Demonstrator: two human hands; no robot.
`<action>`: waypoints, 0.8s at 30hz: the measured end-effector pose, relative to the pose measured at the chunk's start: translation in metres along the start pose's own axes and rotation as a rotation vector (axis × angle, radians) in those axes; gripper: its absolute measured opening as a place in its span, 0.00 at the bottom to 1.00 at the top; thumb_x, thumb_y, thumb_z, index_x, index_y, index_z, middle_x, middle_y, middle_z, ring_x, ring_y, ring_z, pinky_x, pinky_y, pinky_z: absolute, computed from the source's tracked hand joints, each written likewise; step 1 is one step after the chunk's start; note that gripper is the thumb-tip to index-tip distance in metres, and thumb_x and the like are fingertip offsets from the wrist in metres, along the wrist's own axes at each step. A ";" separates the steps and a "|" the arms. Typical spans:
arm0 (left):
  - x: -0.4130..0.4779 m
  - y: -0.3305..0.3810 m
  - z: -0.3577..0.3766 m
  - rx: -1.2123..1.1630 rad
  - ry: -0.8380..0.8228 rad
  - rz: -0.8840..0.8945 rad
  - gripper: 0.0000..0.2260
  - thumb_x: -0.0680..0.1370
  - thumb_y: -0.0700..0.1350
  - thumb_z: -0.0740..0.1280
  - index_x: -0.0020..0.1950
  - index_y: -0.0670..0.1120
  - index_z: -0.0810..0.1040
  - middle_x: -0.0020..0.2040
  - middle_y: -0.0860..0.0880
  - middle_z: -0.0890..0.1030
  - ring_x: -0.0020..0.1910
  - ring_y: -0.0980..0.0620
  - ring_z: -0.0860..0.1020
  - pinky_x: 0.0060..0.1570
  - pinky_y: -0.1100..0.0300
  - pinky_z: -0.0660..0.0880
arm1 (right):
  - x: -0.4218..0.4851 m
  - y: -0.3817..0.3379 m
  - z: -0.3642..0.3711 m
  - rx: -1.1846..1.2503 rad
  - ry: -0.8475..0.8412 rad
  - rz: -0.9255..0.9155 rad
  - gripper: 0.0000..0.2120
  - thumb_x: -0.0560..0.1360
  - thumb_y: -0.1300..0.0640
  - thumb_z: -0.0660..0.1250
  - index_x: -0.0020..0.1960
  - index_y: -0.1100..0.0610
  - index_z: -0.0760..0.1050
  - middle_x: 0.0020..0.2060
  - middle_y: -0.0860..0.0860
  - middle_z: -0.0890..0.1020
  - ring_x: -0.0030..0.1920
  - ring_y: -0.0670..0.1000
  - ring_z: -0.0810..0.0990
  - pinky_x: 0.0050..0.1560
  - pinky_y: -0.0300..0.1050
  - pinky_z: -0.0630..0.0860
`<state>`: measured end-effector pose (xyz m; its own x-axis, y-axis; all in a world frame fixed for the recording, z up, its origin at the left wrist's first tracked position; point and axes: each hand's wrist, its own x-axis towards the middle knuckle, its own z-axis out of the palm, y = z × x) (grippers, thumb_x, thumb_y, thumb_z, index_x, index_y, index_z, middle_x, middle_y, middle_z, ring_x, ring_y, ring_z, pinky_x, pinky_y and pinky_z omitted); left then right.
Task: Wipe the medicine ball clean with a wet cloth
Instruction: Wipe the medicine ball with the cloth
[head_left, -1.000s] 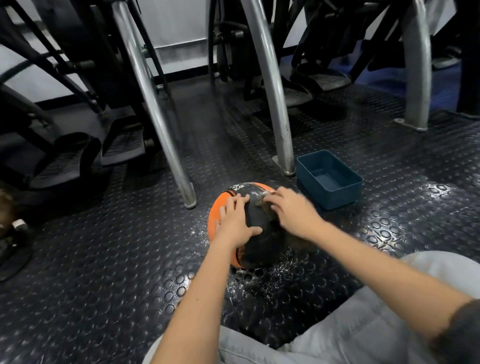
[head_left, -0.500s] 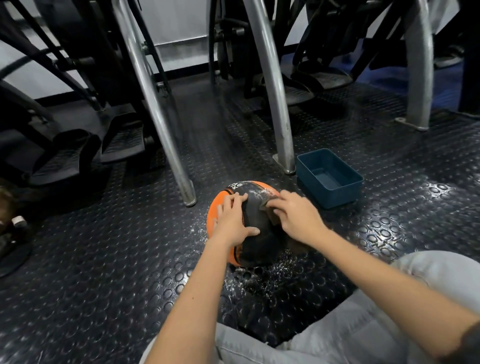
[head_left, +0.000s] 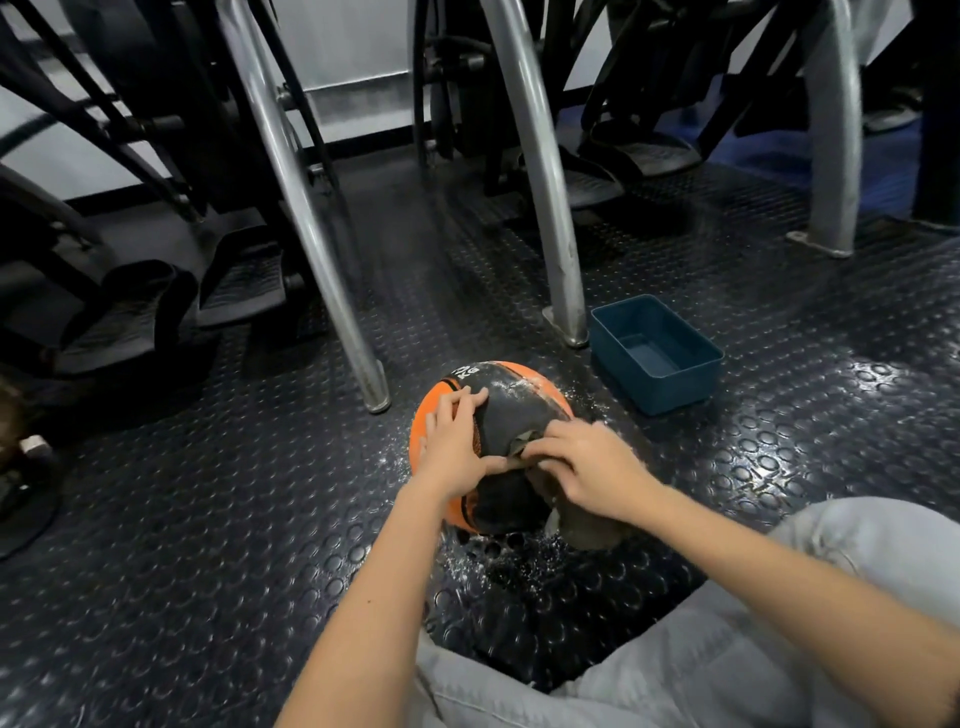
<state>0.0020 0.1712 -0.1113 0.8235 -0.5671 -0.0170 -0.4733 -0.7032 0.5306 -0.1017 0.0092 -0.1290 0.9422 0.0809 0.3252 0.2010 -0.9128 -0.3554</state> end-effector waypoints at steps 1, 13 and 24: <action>0.000 0.000 0.000 -0.010 0.004 0.000 0.39 0.71 0.50 0.74 0.75 0.53 0.56 0.73 0.52 0.55 0.72 0.48 0.53 0.70 0.52 0.52 | 0.004 0.009 -0.003 -0.025 -0.001 0.007 0.11 0.76 0.58 0.64 0.56 0.50 0.80 0.47 0.49 0.79 0.50 0.54 0.76 0.48 0.51 0.72; 0.003 0.001 0.001 0.001 -0.016 0.014 0.38 0.72 0.50 0.73 0.76 0.54 0.55 0.74 0.53 0.53 0.73 0.49 0.51 0.71 0.51 0.51 | 0.015 0.012 0.010 0.173 0.175 0.106 0.11 0.76 0.62 0.65 0.56 0.55 0.79 0.49 0.51 0.77 0.51 0.52 0.75 0.53 0.48 0.72; 0.000 -0.020 -0.006 -0.080 0.022 -0.017 0.39 0.69 0.48 0.76 0.75 0.52 0.58 0.72 0.49 0.56 0.72 0.46 0.53 0.72 0.49 0.52 | 0.015 0.000 0.014 0.383 0.431 0.263 0.10 0.75 0.64 0.64 0.55 0.58 0.79 0.47 0.50 0.76 0.49 0.48 0.73 0.53 0.38 0.68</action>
<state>0.0129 0.1874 -0.1168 0.8383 -0.5451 -0.0084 -0.4332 -0.6755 0.5967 -0.0834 0.0160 -0.1364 0.7967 -0.3676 0.4797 0.1345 -0.6661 -0.7337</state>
